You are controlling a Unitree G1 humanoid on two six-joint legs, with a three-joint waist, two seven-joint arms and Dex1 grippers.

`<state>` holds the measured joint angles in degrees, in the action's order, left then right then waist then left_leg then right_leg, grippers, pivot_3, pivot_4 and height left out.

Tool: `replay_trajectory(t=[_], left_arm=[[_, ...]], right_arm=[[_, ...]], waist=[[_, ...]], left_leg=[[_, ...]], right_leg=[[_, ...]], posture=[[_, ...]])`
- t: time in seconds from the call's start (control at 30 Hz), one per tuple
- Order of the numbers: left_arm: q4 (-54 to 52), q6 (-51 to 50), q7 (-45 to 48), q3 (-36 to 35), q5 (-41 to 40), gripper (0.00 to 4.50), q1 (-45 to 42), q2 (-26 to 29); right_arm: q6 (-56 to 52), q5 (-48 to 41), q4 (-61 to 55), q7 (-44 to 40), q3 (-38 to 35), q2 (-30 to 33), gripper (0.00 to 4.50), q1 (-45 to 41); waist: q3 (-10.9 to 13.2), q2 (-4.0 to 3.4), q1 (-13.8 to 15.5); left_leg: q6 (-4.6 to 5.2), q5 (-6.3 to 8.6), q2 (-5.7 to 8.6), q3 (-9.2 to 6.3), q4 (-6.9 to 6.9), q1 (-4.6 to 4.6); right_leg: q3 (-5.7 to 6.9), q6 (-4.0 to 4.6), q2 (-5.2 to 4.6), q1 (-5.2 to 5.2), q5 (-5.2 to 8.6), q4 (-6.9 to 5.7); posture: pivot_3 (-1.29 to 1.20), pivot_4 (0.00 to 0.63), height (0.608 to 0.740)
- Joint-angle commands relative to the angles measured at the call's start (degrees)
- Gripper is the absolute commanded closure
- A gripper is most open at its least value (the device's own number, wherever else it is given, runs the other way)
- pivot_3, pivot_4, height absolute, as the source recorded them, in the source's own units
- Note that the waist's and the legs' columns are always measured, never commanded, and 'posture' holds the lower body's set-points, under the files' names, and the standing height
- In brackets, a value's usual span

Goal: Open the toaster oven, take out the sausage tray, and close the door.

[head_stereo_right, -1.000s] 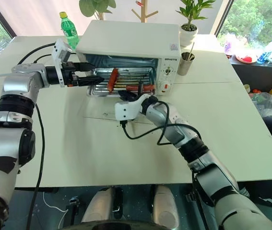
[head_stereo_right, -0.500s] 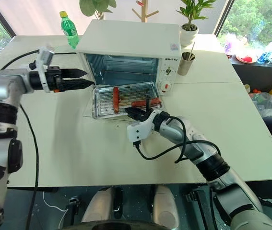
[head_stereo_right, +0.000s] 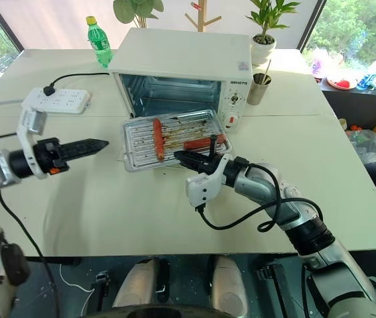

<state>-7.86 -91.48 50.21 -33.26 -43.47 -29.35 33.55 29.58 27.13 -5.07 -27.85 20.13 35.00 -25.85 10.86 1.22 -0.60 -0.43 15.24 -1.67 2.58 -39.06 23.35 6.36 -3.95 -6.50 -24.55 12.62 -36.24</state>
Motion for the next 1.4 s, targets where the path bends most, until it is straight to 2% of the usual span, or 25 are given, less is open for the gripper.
replay_trajectory(t=[0.03,0.2,0.4,0.5,0.6,0.73,0.83,1.0,1.13,1.27,1.4], left_arm=[[-2.90,-1.02,-10.07,-4.50,-7.07,0.00,-0.11,-5.76],[-2.63,-1.02,-24.59,-6.79,-17.13,0.00,0.71,-14.20],[-0.91,-1.02,-39.70,-8.57,-31.35,0.00,1.78,-18.73],[0.76,-0.32,-46.40,-8.37,-37.63,0.89,3.14,-19.30],[2.17,4.50,-53.95,-4.88,-47.96,2.43,6.05,-17.68],[2.16,13.89,-62.79,3.50,-62.61,4.45,11.21,-13.55],[1.75,20.31,-66.99,9.45,-69.12,4.45,13.24,-11.63],[1.09,25.36,-68.27,12.34,-69.53,4.45,14.58,-12.01],[0.71,27.33,-69.34,12.82,-69.53,4.50,16.06,-13.05],[-0.51,28.27,-69.80,12.59,-69.53,4.50,18.08,-13.93],[-2.93,29.10,-69.12,11.96,-69.53,4.50,20.75,-14.25]], right_arm=[[3.76,-3.40,-2.52,-0.74,-1.80,0.96,4.43,-1.11],[5.50,-4.46,-2.73,-2.55,-1.68,1.26,4.43,-1.04],[5.50,-4.40,-3.36,-3.61,-2.51,2.26,4.43,0.45],[5.26,-3.89,-3.25,-3.58,-2.97,2.65,4.50,0.77],[5.15,-3.58,-3.14,-3.50,-3.34,2.81,4.50,0.88],[5.12,-3.40,-3.28,-3.52,-3.93,3.01,4.50,0.94],[4.93,-3.84,-3.63,-4.30,-3.99,3.24,4.50,1.01],[4.75,-5.33,-4.16,-6.08,-3.83,4.27,4.50,1.53],[3.61,-6.91,-5.10,-7.59,-4.26,4.66,2.96,2.38],[2.28,-9.15,-7.08,-9.88,-4.72,5.85,0.89,4.23],[1.57,-13.85,-8.84,-11.60,-7.00,8.16,0.89,7.72]], waist=[[0.00,0.01,0.06],[0.00,0.02,0.01],[0.00,0.03,0.05],[0.00,0.03,0.03],[0.00,0.03,0.08],[-0.01,0.03,0.22],[-0.01,0.03,0.40],[-0.01,0.02,1.35],[-0.01,0.02,1.35],[-0.01,0.03,1.34],[-0.01,0.02,1.44]], left_leg=[[-0.04,-0.03,0.00,-0.03,-0.01,0.00],[-0.23,-0.13,-0.01,-0.05,0.00,-0.05],[-0.26,-0.14,-0.02,-0.06,0.00,-0.05],[-0.25,-0.14,-0.02,-0.05,0.00,-0.06],[-0.26,-0.14,-0.02,-0.04,0.00,-0.07],[-0.29,-0.15,-0.01,-0.07,0.00,-0.06],[-0.30,-0.15,0.02,-0.07,0.00,-0.07],[-0.29,-0.15,0.11,0.02,-0.01,-0.07],[-0.27,-0.14,0.14,0.07,-0.01,-0.07],[0.00,0.02,0.13,0.07,-0.01,-0.07],[0.01,0.02,0.12,0.07,-0.01,-0.06]], right_leg=[[0.00,0.00,0.00,0.00,0.00,-0.01],[-0.02,0.01,0.00,0.02,0.00,-0.02],[-0.01,0.01,0.00,0.02,-0.01,-0.02],[-0.01,0.01,0.00,0.03,-0.01,-0.02],[-0.02,0.02,0.00,0.03,-0.01,-0.02],[-0.02,0.02,-0.04,0.03,-0.01,-0.02],[-0.04,0.03,-0.09,0.04,-0.01,-0.02],[-0.02,0.03,-0.12,0.05,-0.01,0.02],[-0.02,0.03,-0.12,0.07,-0.01,0.03],[-0.01,0.03,-0.06,0.07,-0.01,0.03],[-0.01,0.03,-0.07,0.08,0.00,0.07]], posture=[[0.00,0.150,0.717],[0.00,0.150,0.717],[0.00,0.150,0.717],[0.00,0.150,0.717],[0.00,0.150,0.717],[0.00,0.150,0.717],[0.00,0.150,0.717],[0.00,0.150,0.717],[0.00,0.150,0.717],[0.00,0.150,0.717],[0.00,0.150,0.717]])
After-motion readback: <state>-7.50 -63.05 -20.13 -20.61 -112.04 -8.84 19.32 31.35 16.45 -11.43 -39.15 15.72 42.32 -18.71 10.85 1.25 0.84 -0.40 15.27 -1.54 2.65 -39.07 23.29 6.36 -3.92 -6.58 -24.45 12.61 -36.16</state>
